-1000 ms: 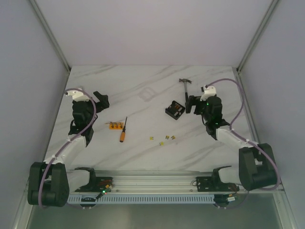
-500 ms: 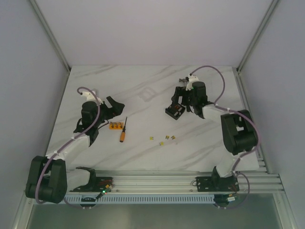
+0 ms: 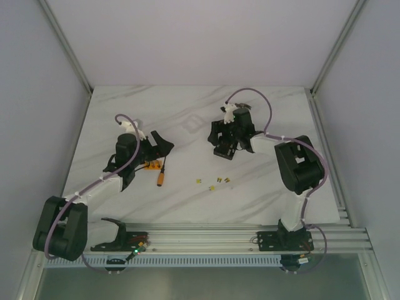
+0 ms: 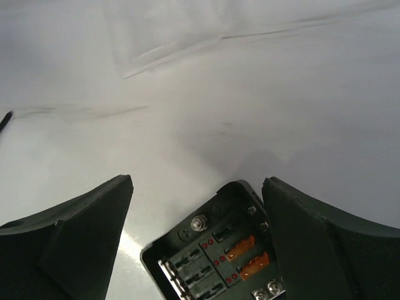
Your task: Snap on the fuse box
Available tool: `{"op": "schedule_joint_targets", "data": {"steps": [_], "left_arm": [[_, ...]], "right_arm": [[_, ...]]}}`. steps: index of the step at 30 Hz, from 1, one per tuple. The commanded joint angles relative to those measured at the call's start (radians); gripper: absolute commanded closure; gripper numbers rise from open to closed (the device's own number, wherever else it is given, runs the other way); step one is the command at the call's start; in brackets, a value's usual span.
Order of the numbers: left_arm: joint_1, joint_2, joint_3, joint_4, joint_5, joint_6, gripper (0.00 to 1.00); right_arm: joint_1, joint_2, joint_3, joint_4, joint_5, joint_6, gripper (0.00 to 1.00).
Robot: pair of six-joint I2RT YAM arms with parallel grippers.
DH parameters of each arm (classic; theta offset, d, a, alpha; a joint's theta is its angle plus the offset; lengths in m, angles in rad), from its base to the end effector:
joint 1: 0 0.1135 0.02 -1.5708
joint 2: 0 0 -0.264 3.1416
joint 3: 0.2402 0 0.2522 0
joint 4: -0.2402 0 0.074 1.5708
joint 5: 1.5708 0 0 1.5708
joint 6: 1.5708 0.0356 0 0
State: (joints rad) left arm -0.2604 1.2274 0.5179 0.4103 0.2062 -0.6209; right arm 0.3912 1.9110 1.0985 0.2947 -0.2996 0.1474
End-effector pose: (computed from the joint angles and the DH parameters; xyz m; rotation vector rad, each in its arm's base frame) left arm 0.2494 -0.0740 0.2159 -0.2017 1.9316 -0.7908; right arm 0.3787 0.1676 0.1723 -0.4421 2.0805 0.6359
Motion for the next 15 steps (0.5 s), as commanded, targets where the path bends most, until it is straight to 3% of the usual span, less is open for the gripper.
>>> {"op": "schedule_joint_targets", "data": {"steps": [1,7,15], "left_arm": [[-0.027,0.009,0.02,-0.01,0.028,-0.009,0.0],[-0.077,0.021,0.015,-0.01,0.026,-0.019,0.0],[-0.129,0.026,0.009,-0.014,0.028,-0.039,0.0]], "right_arm": [[0.066,-0.037,-0.019,-0.063,-0.072,-0.052,0.09],[0.12,-0.173,-0.106,-0.079,-0.045,-0.056,0.08],[0.103,-0.431,-0.256,-0.154,0.208,0.034,0.06]]}}
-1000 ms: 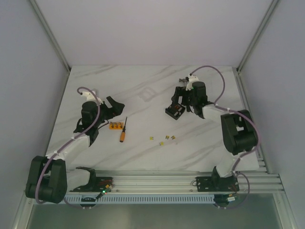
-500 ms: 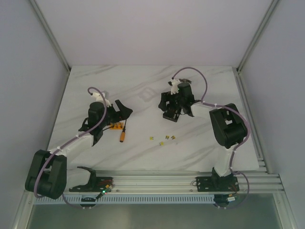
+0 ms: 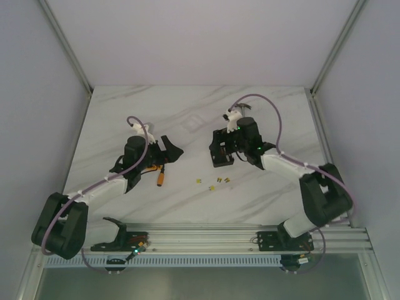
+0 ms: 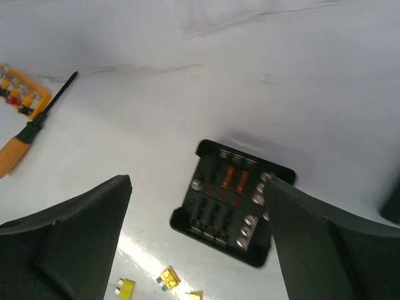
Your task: Snap on the fuse box
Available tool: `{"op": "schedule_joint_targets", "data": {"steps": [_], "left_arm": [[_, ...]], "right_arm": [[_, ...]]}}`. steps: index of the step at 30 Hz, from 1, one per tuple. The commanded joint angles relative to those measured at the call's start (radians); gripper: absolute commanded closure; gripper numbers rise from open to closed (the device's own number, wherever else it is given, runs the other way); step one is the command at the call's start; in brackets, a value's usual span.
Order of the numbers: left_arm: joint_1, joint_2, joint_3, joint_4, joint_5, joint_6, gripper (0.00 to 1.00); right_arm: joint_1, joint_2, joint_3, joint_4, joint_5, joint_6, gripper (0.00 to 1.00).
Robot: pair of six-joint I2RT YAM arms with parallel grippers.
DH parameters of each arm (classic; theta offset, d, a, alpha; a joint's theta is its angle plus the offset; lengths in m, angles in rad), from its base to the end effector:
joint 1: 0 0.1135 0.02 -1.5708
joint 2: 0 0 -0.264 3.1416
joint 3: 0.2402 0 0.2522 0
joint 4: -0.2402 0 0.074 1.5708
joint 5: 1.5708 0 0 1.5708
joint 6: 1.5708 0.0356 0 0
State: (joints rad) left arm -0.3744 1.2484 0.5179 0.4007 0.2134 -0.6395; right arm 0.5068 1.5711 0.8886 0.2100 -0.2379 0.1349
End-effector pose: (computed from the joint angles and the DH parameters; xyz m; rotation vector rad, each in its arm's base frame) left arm 0.2409 -0.1028 0.2099 -0.1119 1.9909 -0.8761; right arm 0.2973 0.1746 0.2201 -0.5353 2.0207 0.6388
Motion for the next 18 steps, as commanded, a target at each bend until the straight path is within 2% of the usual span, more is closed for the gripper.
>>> {"op": "schedule_joint_targets", "data": {"steps": [1,4,8,12,18], "left_arm": [[-0.016,0.003,0.003,-0.006,0.022,-0.024,0.0],[-0.022,-0.012,-0.017,-0.013,0.026,-0.036,0.0],[-0.023,-0.045,-0.04,-0.028,0.021,-0.059,0.0],[-0.023,-0.06,-0.058,-0.033,0.024,-0.077,0.0],[-0.024,-0.074,-0.082,-0.036,0.029,-0.099,0.0]], "right_arm": [[-0.013,-0.107,-0.055,-0.1,0.176,0.051,0.08],[-0.005,-0.149,-0.078,-0.196,0.201,0.057,0.17],[0.041,-0.213,-0.116,-0.301,0.246,0.087,0.21],[0.09,-0.215,-0.122,-0.391,0.311,0.135,0.29],[0.19,-0.166,-0.102,-0.45,0.411,0.187,0.31]]}}
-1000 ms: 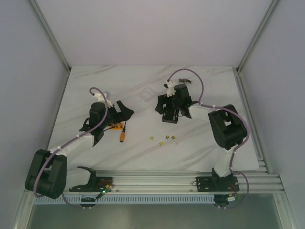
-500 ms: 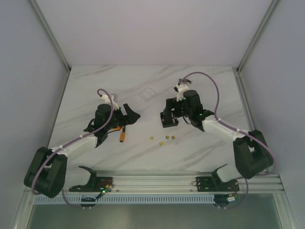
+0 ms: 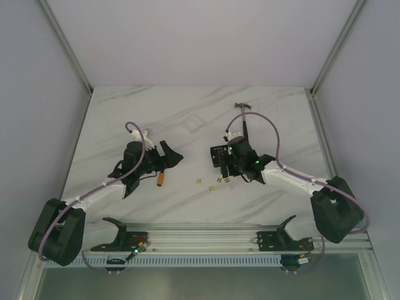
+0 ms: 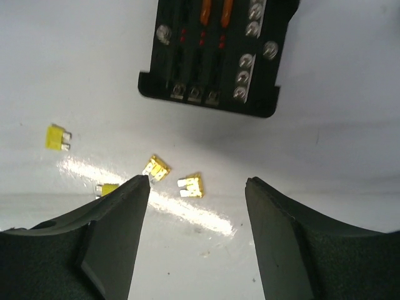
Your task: Snap on the fuse box
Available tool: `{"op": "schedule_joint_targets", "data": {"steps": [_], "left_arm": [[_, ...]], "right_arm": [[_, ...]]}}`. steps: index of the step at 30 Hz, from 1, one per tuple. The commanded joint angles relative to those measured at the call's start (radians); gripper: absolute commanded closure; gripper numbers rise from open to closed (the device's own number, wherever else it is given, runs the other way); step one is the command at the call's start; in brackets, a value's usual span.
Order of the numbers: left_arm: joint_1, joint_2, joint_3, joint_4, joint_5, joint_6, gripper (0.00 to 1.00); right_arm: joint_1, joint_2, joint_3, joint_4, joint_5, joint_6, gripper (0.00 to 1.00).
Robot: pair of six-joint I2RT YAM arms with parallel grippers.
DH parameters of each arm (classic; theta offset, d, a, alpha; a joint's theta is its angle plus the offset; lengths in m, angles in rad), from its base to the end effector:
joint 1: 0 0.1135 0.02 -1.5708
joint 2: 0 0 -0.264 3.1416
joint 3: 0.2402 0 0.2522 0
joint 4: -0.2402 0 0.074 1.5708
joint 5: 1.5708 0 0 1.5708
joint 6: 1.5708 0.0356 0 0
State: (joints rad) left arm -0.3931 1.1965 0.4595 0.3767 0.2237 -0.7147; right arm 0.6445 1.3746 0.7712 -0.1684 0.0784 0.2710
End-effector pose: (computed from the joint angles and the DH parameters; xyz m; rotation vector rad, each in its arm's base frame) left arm 0.2251 -0.1019 0.2007 -0.1698 2.0357 -0.9357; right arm 0.2277 0.1676 0.2065 -0.4011 2.3340 0.3585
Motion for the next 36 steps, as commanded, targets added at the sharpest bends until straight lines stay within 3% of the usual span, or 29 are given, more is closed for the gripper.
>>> {"op": "schedule_joint_targets", "data": {"steps": [1,14,25,29,36], "left_arm": [[-0.006,-0.026,-0.028,-0.013,0.018,-0.024,0.0],[-0.008,-0.048,-0.044,-0.041,0.028,-0.019,0.0],[-0.007,-0.039,-0.035,-0.047,0.031,-0.019,0.0],[-0.007,-0.041,-0.035,-0.053,0.025,-0.018,0.0],[-0.007,-0.035,-0.032,-0.053,0.023,-0.018,0.0]], "right_arm": [[0.066,0.043,0.02,-0.081,0.108,0.049,0.31],[0.11,0.118,0.02,-0.128,0.201,0.033,0.31],[0.058,0.125,0.012,-0.153,0.266,0.034,0.34],[0.075,0.104,0.044,-0.162,0.2,0.024,0.39],[0.104,0.095,0.038,-0.137,0.145,0.019,0.34]]}}
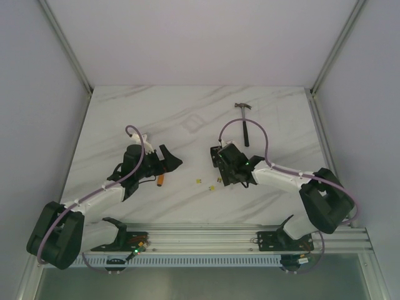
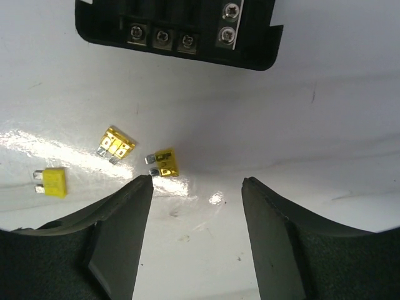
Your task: Snap on the fuse box
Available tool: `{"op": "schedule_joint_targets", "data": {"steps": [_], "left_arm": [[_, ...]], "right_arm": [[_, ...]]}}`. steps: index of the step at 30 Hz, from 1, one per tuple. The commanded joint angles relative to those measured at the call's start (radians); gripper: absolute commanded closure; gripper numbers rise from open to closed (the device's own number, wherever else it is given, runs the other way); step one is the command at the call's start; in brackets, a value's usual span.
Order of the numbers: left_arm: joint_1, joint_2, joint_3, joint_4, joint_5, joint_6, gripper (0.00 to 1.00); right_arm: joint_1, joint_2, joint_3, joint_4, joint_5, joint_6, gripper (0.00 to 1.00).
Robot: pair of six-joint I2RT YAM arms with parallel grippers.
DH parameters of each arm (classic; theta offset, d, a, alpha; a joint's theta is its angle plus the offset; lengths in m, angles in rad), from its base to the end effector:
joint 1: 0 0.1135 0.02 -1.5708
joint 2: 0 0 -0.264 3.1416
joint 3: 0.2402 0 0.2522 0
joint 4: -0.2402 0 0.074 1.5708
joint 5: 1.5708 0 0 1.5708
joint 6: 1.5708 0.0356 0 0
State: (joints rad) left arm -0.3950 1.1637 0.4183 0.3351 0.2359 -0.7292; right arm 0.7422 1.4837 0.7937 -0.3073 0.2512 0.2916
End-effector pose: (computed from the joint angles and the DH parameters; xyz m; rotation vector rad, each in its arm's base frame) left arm 0.2144 -0.0984 0.1905 -0.1878 2.0909 -0.9411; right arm 0.2146 0.1848 0.1757 -0.4718 2.4791 0.0907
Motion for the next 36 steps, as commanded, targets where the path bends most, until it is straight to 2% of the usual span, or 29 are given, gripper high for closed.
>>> {"op": "schedule_joint_targets", "data": {"steps": [1,8,10,21,29,36], "left_arm": [[-0.005,-0.002,0.009,-0.012,0.011,-0.003,0.0],[-0.005,-0.01,0.005,-0.015,0.016,-0.001,0.0],[-0.005,-0.013,0.002,-0.017,0.013,0.0,0.0],[-0.005,-0.012,0.003,-0.018,0.015,0.003,0.0],[-0.005,-0.012,0.01,-0.022,0.01,0.0,0.0],[-0.005,-0.009,0.015,-0.028,0.006,-0.01,0.0]], "right_arm": [[0.006,-0.005,0.015,0.002,-0.025,0.0,0.34],[0.005,0.05,0.009,-0.001,-0.003,0.002,0.34],[0.001,0.049,0.001,-0.016,0.026,0.002,0.28],[-0.087,-0.03,0.005,-0.114,0.152,0.039,0.26],[-0.072,-0.034,0.097,-0.104,-0.071,0.064,0.27],[-0.063,0.05,0.197,-0.192,-0.086,0.202,0.31]]}}
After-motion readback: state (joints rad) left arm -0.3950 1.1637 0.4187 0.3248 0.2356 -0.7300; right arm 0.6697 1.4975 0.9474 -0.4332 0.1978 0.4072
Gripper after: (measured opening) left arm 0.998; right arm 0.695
